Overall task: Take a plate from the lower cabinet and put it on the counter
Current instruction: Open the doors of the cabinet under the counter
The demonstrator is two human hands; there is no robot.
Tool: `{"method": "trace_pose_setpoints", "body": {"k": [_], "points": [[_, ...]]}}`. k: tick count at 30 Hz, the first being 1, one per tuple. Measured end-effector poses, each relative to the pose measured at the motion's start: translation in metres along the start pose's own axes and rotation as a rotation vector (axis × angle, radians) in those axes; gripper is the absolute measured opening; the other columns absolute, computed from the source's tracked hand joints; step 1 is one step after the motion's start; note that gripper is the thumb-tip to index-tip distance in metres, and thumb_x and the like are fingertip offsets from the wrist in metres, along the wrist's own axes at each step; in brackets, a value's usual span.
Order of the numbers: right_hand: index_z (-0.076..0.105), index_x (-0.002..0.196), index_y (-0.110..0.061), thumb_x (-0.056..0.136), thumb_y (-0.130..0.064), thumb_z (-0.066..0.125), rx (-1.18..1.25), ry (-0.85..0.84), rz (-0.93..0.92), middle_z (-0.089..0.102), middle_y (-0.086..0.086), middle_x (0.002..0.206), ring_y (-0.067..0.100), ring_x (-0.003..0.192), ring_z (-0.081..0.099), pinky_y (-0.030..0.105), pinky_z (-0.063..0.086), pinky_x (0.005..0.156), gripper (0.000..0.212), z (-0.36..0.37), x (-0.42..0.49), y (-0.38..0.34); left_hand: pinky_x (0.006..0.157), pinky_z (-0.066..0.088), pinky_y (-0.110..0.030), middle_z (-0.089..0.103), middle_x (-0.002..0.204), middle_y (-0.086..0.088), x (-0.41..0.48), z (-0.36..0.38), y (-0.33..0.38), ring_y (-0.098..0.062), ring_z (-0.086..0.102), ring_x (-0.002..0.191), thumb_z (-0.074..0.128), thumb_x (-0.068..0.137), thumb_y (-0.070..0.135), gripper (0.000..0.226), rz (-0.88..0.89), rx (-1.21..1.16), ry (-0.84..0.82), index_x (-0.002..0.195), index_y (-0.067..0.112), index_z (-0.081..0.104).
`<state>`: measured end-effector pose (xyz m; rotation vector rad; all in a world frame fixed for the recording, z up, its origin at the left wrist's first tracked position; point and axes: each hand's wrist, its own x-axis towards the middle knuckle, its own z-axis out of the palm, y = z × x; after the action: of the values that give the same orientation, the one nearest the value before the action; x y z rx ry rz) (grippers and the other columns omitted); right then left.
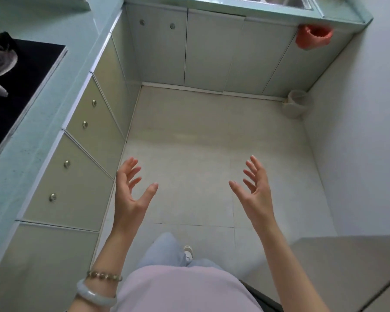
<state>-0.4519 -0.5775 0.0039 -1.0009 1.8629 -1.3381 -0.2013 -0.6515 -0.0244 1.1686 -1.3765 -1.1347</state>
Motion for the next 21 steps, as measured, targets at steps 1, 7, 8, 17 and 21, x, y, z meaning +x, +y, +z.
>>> {"method": "trace_pose_setpoints", "body": {"k": [1, 7, 8, 17, 21], "points": [[0.034, 0.14, -0.029, 0.08, -0.005, 0.072, 0.002, -0.002, -0.002, 0.047, -0.007, 0.135, 0.002, 0.118, 0.05, 0.027, 0.04, 0.102, 0.075, 0.002, 0.012, -0.003, 0.104, 0.039, -0.034, 0.046, 0.14, 0.005, 0.01, 0.003, -0.001, -0.012, 0.048, 0.126, 0.068, 0.072, 0.031, 0.068, -0.002, 0.003, 0.0, 0.132, 0.043, 0.038], [0.034, 0.142, -0.025, 0.08, -0.005, 0.071, 0.011, 0.0, 0.01, 0.046, -0.005, 0.136, 0.009, 0.121, 0.049, 0.031, 0.041, 0.104, 0.075, 0.031, 0.12, -0.008, 0.101, 0.04, -0.03, 0.047, 0.138, 0.009, 0.117, 0.027, -0.022, -0.012, 0.053, 0.122, 0.068, 0.073, 0.031, 0.066, -0.01, -0.007, -0.013, 0.13, 0.048, 0.039], [0.034, 0.142, -0.025, 0.081, -0.005, 0.071, 0.013, 0.007, 0.01, 0.047, -0.004, 0.137, 0.009, 0.122, 0.049, 0.032, 0.041, 0.105, 0.074, 0.037, 0.139, -0.009, 0.1, 0.04, -0.029, 0.047, 0.138, 0.01, 0.137, 0.031, -0.025, -0.011, 0.054, 0.121, 0.068, 0.073, 0.031, 0.066, -0.009, -0.013, -0.017, 0.13, 0.048, 0.039], [0.039, 0.138, -0.028, 0.081, -0.006, 0.071, 0.074, 0.103, -0.01, 0.049, -0.005, 0.135, 0.003, 0.119, 0.051, 0.035, 0.044, 0.103, 0.069, 0.082, 0.296, -0.04, 0.098, 0.043, -0.021, 0.049, 0.136, 0.01, 0.312, 0.052, -0.031, -0.009, 0.059, 0.115, 0.07, 0.073, 0.026, 0.067, 0.047, -0.011, -0.051, 0.13, 0.046, 0.041], [0.039, 0.137, -0.028, 0.08, -0.006, 0.071, 0.084, 0.107, -0.013, 0.05, -0.003, 0.135, 0.006, 0.119, 0.051, 0.031, 0.045, 0.101, 0.069, 0.095, 0.349, -0.048, 0.097, 0.044, -0.023, 0.05, 0.135, 0.014, 0.367, 0.07, -0.033, -0.01, 0.059, 0.114, 0.07, 0.073, 0.026, 0.067, 0.023, -0.018, -0.081, 0.13, 0.046, 0.042]]}}
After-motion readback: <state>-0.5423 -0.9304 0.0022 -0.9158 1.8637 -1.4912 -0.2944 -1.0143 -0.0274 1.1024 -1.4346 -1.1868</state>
